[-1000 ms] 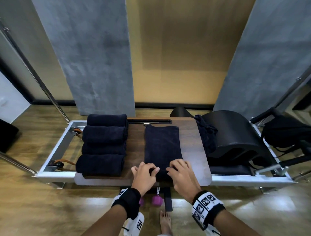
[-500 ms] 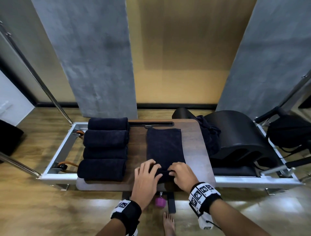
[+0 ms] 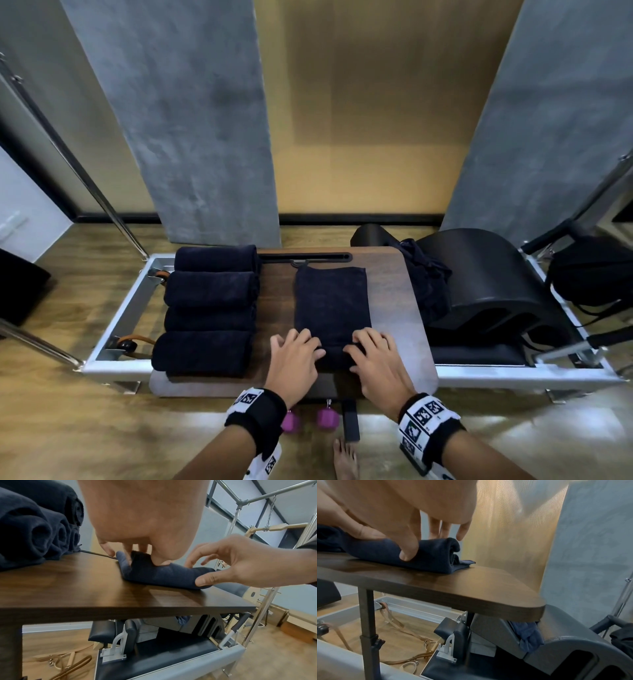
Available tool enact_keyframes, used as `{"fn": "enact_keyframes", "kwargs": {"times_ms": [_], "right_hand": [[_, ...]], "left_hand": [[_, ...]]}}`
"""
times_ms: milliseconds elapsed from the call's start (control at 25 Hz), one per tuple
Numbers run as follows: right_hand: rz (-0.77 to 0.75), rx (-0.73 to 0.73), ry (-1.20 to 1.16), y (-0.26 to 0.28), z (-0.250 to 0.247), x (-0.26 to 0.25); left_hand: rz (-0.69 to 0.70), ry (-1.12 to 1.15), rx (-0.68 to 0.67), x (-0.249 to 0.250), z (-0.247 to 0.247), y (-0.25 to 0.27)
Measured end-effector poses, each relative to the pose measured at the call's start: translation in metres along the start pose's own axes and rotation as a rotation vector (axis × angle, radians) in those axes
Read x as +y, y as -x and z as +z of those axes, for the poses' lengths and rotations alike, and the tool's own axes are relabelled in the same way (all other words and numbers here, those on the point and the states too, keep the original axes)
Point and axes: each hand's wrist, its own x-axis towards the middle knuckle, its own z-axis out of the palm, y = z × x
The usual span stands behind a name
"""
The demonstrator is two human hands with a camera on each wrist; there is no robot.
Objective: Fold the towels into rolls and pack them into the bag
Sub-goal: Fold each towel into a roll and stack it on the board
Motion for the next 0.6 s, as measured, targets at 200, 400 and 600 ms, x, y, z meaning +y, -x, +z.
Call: {"fn": "enact_keyframes", "kwargs": {"times_ms": [200,400,600], "right_hand": [[0.06,-0.111,-0.046,-0.017,-0.004,0.003],[0.154,-0.257,-0.05,-0.038,-0.011,0.008],[0.16,-0.167,-0.206,-0.043,-0.012,0.013]], "left_hand": [[0.008,-0.022,0.085,0.004,0.003,-0.004],[0.065,-0.011,0.052,0.003,-0.004,0.004],[-0.012,0.047,-0.06,0.001,-0.012,-0.013]]}}
